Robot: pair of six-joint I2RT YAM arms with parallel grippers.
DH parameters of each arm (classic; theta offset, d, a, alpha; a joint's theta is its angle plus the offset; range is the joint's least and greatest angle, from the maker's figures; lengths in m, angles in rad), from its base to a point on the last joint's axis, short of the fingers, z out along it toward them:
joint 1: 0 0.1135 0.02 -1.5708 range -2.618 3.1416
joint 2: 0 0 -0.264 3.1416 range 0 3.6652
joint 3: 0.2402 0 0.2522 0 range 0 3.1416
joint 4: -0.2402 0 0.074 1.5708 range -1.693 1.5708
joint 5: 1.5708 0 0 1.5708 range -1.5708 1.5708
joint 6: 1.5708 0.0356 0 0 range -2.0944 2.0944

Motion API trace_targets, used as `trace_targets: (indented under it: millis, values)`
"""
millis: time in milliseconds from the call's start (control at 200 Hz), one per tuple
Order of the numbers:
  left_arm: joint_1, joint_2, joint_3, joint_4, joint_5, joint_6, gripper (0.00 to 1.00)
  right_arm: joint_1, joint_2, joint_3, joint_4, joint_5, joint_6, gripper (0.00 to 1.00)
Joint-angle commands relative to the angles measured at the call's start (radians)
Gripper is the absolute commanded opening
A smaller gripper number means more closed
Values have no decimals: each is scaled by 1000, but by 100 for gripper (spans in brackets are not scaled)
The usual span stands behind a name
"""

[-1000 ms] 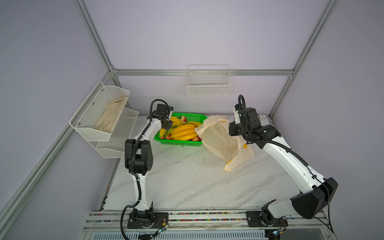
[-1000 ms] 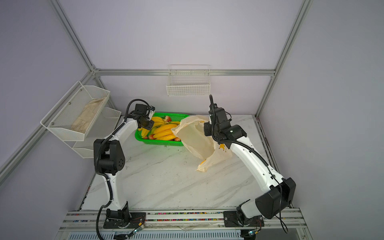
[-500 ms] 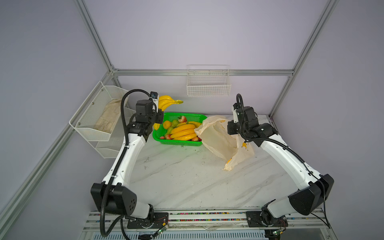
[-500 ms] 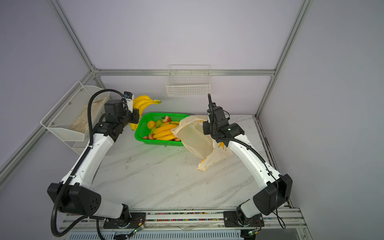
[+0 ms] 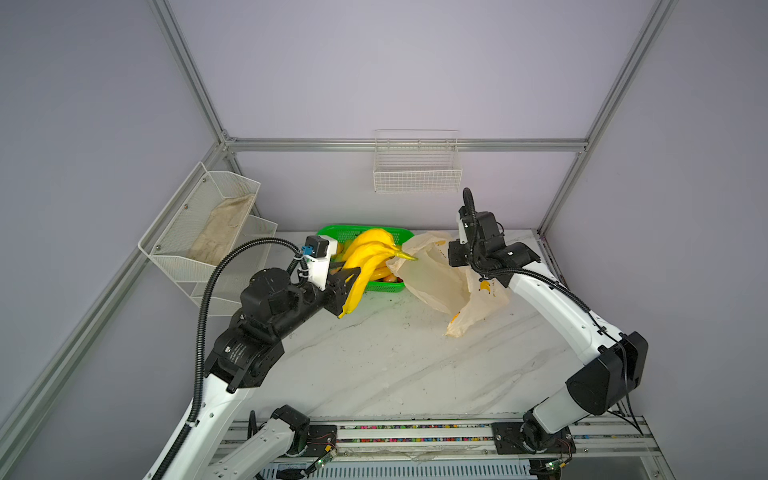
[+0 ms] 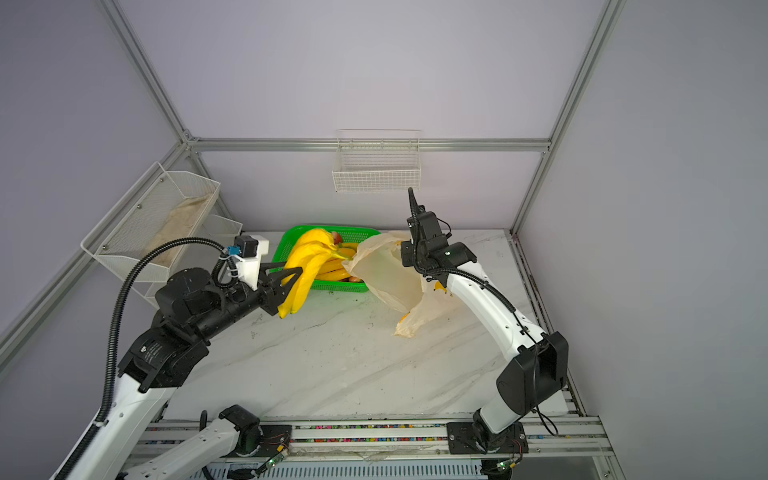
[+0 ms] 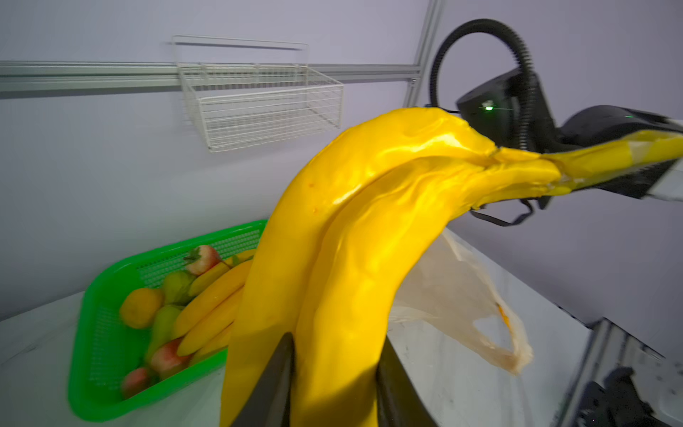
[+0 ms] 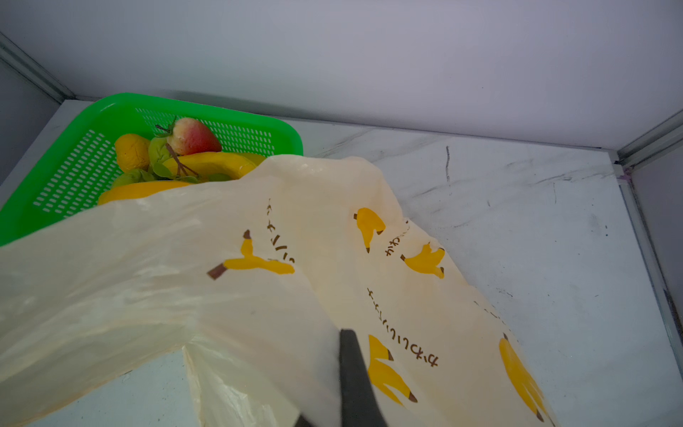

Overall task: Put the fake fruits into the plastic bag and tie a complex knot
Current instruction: 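Lower the bananas into the bag opening held by the right gripper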

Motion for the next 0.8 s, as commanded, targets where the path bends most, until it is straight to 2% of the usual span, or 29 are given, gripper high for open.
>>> trace_targets:
  millis: [0,125,210,265,490,680,795]
  values:
    - [-84,43,-70,35,173,-50,27,0,8,47,4,-51,-4,0]
    - [-183,136,-82,80,177,-49,27,0,1,66,-23,-43,-12,0]
    - [-211,206,-86,82,137,-60,27,0,-14,75,-35,-34,-6,0]
    - [-224,242,-100,84,114,-109,27,0,-20,78,-42,-34,-1,0]
    - [-221,305,-167,211,-33,-215,27,0,-47,58,-46,-36,-12,0]
    - [-219,387,-155,251,-192,-317,26,0,-78,28,-22,-60,-39,0]
    - [-218,415,-164,317,-209,-338,25,0,-89,12,-22,-74,-55,0]
